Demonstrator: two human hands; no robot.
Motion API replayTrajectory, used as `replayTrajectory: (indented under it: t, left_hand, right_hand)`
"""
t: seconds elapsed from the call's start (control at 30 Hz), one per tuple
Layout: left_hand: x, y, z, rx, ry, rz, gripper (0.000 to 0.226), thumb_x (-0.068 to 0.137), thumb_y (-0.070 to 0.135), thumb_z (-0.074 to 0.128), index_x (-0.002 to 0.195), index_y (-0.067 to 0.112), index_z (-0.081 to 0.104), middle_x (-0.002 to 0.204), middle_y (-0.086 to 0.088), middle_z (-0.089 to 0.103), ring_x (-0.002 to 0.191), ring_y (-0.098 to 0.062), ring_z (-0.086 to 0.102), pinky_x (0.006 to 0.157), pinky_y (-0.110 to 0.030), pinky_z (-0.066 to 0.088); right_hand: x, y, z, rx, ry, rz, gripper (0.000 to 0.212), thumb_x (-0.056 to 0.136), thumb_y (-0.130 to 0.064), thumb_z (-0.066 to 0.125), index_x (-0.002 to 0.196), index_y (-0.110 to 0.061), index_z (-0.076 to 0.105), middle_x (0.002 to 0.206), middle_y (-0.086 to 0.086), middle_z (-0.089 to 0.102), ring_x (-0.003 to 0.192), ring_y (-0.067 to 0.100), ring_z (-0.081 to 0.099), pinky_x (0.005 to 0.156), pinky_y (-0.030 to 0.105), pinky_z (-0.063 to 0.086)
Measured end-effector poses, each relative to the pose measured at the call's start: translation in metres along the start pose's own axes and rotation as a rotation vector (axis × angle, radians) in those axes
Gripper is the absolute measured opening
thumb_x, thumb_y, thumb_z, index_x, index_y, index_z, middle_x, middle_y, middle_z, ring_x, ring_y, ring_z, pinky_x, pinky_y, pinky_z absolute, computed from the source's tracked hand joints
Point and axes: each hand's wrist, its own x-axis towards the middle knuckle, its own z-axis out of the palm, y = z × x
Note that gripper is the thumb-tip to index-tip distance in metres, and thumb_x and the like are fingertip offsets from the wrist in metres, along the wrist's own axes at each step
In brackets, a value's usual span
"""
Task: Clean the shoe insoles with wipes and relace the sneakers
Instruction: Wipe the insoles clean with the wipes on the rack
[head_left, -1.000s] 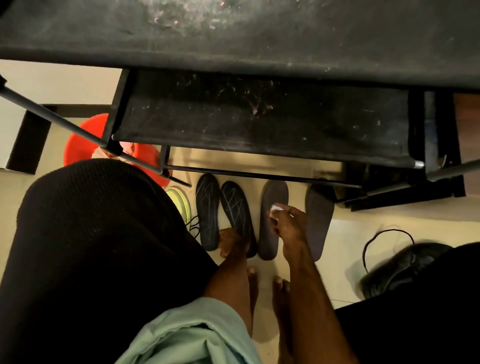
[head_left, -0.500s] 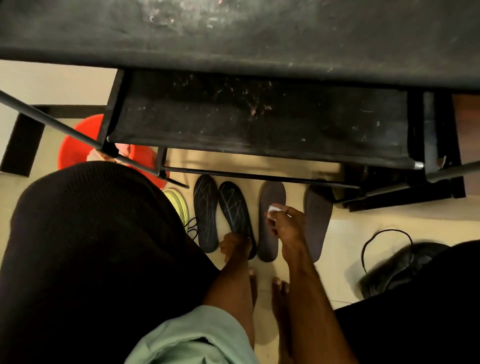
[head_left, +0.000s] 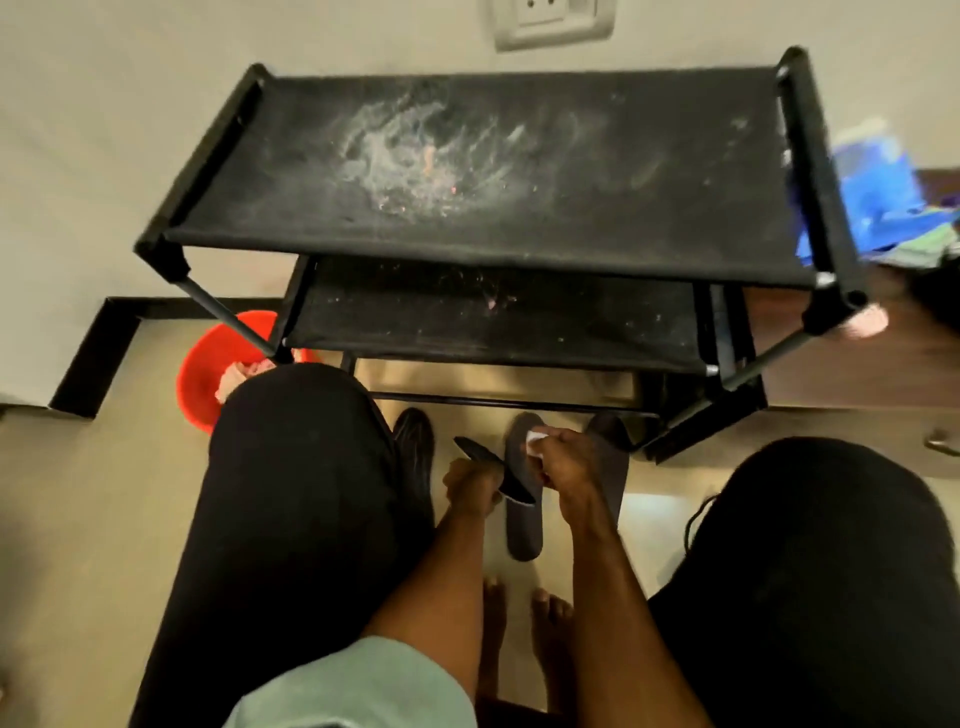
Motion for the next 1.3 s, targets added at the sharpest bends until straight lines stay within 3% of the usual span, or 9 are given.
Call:
replayTrajectory:
  t: [0.17, 0.3, 0.43, 0.6, 0.7, 0.8, 0.97, 1.1, 1.3]
  left_hand:
    - [-0.086, 0.056, -0.041, 0.368, -0.169, 0.196, 0.021, 0.094, 0.024, 0.063, 0.077, 0.012, 0.061, 0.061, -0.002, 0.057, 0.047, -0.011, 0.052, 0.05, -0.02, 0.048]
    - [-0.151, 0.091, -0.081, 0.467, -0.255, 0.328, 0.01, 0.088, 0.014, 0.071, 0.086, 0.013, 0.062, 0.074, -0.003, 0.059, 0.057, -0.009, 0.054, 0.049, -0.019, 0.048]
    - [-0.212, 0.109, -0.126, 0.653, -0.281, 0.479, 0.017, 0.085, 0.015, 0.078, 0.081, 0.01, 0.063, 0.059, -0.001, 0.056, 0.044, -0.008, 0.05, 0.044, -0.019, 0.046]
    - [-0.284, 0.124, -0.179, 0.779, -0.337, 0.656, 0.027, 0.082, 0.015, 0.081, 0.103, -0.002, 0.076, 0.064, -0.003, 0.067, 0.049, -0.008, 0.057, 0.051, -0.019, 0.05]
    - [-0.321, 0.131, -0.205, 0.759, -0.319, 0.79, 0.024, 0.082, 0.014, 0.081, 0.098, -0.004, 0.077, 0.068, -0.011, 0.067, 0.049, -0.011, 0.054, 0.048, -0.02, 0.045]
    - [-0.351, 0.132, -0.228, 0.675, -0.298, 0.9, 0.022, 0.08, 0.016, 0.083, 0.096, 0.001, 0.079, 0.088, -0.023, 0.073, 0.069, -0.019, 0.06, 0.063, -0.026, 0.05]
    - [-0.372, 0.128, -0.258, 0.484, -0.238, 1.017, 0.018, 0.081, 0.02, 0.083, 0.094, 0.008, 0.081, 0.091, -0.011, 0.077, 0.077, -0.015, 0.063, 0.057, -0.019, 0.052]
    - [-0.375, 0.125, -0.274, 0.419, -0.258, 1.028, 0.014, 0.084, 0.015, 0.08, 0.095, 0.006, 0.079, 0.078, 0.0, 0.074, 0.068, -0.007, 0.063, 0.053, -0.017, 0.051]
    - [-0.371, 0.134, -0.275, 0.401, -0.314, 0.995, 0.022, 0.081, 0.018, 0.084, 0.097, 0.005, 0.077, 0.089, -0.005, 0.077, 0.078, -0.012, 0.07, 0.069, -0.026, 0.06]
  right_hand:
    - [-0.049, -0.025, -0.03, -0.035, -0.017, -0.121, 0.01, 0.092, 0.003, 0.061, 0.088, 0.003, 0.069, 0.088, 0.018, 0.065, 0.078, 0.026, 0.063, 0.06, 0.029, 0.051]
    - [-0.073, -0.03, -0.052, -0.081, -0.01, -0.165, 0.027, 0.083, 0.001, 0.067, 0.057, -0.008, 0.068, 0.068, 0.013, 0.066, 0.055, 0.021, 0.06, 0.052, 0.027, 0.044]
    - [-0.116, -0.047, -0.072, -0.005, -0.064, -0.166, 0.004, 0.085, -0.003, 0.073, 0.082, 0.0, 0.072, 0.07, 0.011, 0.073, 0.057, 0.016, 0.069, 0.049, 0.027, 0.05]
    - [-0.186, -0.072, -0.102, -0.119, -0.254, -0.187, 0.013, 0.091, -0.014, 0.073, 0.096, -0.002, 0.075, 0.084, 0.01, 0.079, 0.072, 0.015, 0.071, 0.066, 0.026, 0.055]
    - [-0.221, -0.092, -0.112, -0.115, -0.356, -0.225, 0.019, 0.093, -0.016, 0.07, 0.104, 0.0, 0.072, 0.089, 0.014, 0.078, 0.074, 0.019, 0.072, 0.062, 0.024, 0.056]
    - [-0.246, -0.114, -0.117, -0.038, -0.395, -0.253, 0.025, 0.094, -0.016, 0.069, 0.112, 0.002, 0.067, 0.093, 0.021, 0.077, 0.083, 0.027, 0.077, 0.061, 0.027, 0.059]
    - [-0.276, -0.14, -0.112, 0.109, -0.348, -0.409, 0.025, 0.095, -0.01, 0.068, 0.116, 0.004, 0.065, 0.095, 0.025, 0.075, 0.086, 0.035, 0.077, 0.068, 0.035, 0.064]
    - [-0.283, -0.155, -0.107, 0.299, -0.286, -0.507, 0.02, 0.093, -0.004, 0.069, 0.112, 0.002, 0.069, 0.101, 0.021, 0.076, 0.09, 0.032, 0.077, 0.073, 0.036, 0.065]
    - [-0.276, -0.176, -0.103, 0.269, -0.158, -0.713, 0.014, 0.093, -0.012, 0.072, 0.104, -0.004, 0.075, 0.089, 0.009, 0.076, 0.075, 0.014, 0.069, 0.068, 0.026, 0.062]
